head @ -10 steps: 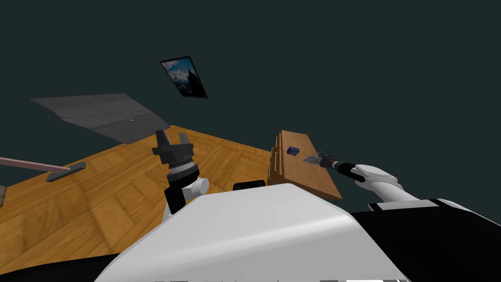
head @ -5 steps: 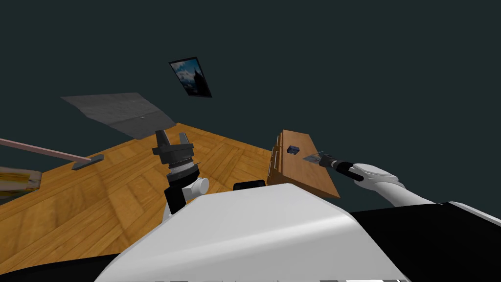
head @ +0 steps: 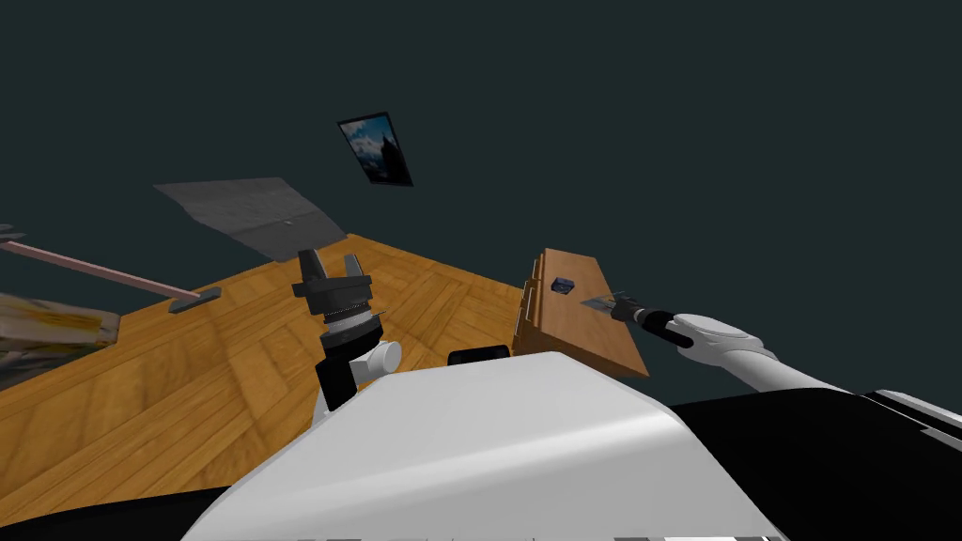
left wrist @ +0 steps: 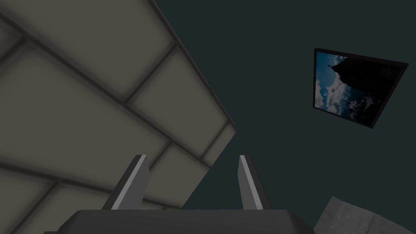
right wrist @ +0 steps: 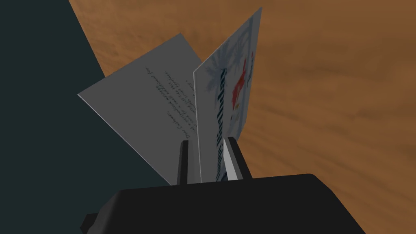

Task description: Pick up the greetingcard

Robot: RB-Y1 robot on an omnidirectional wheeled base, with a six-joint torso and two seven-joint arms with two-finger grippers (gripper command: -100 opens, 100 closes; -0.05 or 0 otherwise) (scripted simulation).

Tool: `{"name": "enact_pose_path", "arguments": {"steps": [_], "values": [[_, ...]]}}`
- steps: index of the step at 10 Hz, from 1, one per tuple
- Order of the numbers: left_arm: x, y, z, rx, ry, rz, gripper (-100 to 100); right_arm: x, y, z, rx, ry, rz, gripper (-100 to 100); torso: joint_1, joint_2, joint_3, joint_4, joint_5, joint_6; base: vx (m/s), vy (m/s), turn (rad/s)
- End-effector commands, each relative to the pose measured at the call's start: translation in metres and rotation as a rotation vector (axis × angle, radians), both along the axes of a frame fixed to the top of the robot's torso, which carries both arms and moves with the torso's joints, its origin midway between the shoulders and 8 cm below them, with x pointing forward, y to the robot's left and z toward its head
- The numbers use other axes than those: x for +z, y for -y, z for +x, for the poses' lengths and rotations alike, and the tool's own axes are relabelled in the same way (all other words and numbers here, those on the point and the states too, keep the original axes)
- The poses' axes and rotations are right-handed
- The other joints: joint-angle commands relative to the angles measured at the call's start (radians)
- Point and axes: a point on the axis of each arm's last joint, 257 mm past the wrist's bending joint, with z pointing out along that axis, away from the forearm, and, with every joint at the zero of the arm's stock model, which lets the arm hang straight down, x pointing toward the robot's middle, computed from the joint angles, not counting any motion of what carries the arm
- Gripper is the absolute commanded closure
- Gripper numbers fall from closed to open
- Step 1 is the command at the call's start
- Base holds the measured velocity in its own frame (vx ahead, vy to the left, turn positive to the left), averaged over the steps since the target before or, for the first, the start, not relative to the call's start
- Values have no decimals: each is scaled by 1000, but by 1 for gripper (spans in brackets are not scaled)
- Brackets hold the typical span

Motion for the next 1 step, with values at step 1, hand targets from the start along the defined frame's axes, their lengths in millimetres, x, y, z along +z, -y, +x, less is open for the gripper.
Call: {"name": "enact_pose_path", "arguments": {"steps": [1], "values": [[0,0,0,0,0,0,0,0,0,0,0,0,0,0,0,0,0,0,0,0,-6,-1,-5]]}}
